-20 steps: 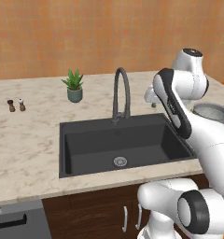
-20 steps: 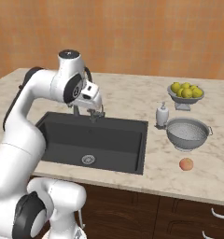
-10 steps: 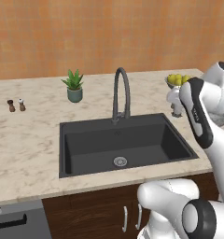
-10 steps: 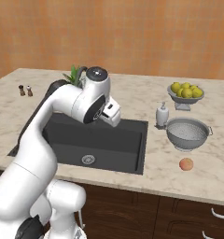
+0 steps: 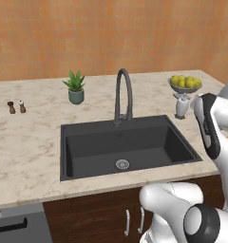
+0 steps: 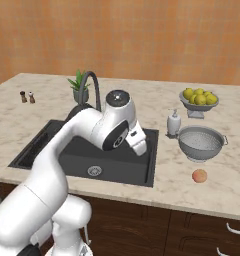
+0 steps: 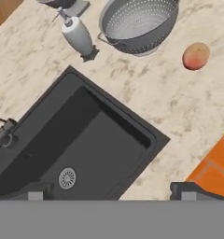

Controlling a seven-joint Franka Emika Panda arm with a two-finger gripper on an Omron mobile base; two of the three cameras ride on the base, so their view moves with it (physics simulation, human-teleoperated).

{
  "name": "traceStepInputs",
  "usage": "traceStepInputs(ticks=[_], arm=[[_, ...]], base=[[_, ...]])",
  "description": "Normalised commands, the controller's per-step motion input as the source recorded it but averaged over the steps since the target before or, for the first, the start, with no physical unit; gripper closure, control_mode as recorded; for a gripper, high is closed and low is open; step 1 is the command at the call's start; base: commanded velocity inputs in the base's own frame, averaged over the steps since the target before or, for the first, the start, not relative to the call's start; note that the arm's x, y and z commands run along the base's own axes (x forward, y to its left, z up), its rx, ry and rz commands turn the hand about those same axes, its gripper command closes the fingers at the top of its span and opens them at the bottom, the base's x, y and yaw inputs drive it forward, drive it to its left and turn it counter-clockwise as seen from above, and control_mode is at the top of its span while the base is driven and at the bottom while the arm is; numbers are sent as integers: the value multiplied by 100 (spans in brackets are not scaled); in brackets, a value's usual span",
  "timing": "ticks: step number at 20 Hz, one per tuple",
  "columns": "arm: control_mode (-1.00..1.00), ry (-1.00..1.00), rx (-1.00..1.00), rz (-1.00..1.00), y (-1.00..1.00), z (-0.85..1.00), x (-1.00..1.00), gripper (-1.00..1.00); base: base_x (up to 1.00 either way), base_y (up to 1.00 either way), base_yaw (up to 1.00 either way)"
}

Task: Put the colander in the sink, put the peach in the colander, and turn on the sink faucet and pour water over the colander.

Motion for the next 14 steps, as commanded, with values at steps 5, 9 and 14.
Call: traceStepInputs(ticks=[5,9,14], arm=[[-100,9,11,-31,-71,-24,7,-100],[-100,4,19,-20,-74,-13,19,-100],[-100,2,22,-20,-71,-4,25,-100]], base=[[0,0,0],[0,0,0],[0,0,0]])
